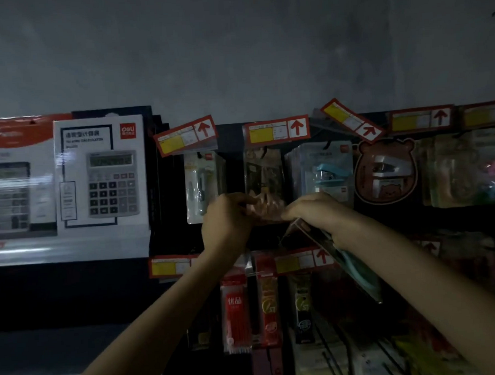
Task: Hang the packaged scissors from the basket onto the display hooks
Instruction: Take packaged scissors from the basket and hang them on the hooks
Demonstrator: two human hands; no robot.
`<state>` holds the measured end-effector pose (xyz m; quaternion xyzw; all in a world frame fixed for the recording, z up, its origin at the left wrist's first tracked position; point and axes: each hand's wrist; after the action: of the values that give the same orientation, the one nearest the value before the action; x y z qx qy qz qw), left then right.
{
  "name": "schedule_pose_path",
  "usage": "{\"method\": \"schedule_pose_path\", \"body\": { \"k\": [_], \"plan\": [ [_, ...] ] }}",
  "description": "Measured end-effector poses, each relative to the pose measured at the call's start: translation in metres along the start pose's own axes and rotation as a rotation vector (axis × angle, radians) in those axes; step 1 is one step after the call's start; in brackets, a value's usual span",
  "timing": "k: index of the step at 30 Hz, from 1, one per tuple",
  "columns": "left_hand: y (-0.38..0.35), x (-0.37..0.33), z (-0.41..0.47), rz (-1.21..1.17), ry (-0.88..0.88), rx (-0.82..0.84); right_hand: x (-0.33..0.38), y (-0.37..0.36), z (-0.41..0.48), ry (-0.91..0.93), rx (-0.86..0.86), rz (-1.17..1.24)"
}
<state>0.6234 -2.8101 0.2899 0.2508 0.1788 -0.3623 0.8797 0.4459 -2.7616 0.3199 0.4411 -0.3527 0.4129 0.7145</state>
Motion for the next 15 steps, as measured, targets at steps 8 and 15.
{"method": "schedule_pose_path", "body": {
  "k": [8, 15],
  "plan": [
    [-0.023, -0.008, 0.025, -0.441, 0.513, 0.112, -0.002, 0.010, 0.000, 0.026, 0.013, -0.031],
    [-0.039, -0.009, 0.037, -0.736, 0.859, 0.151, -0.009, 0.019, -0.008, 0.074, 0.017, -0.017]
  ]
}}
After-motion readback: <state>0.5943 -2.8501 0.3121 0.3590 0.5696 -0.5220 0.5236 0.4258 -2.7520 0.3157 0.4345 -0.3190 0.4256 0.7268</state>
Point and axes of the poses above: each hand's wrist, its own z-axis towards the middle knuckle, its own y-axis out of the back of the hand, x = y × z, and after that the axes turned 4 degrees about -x, right-handed
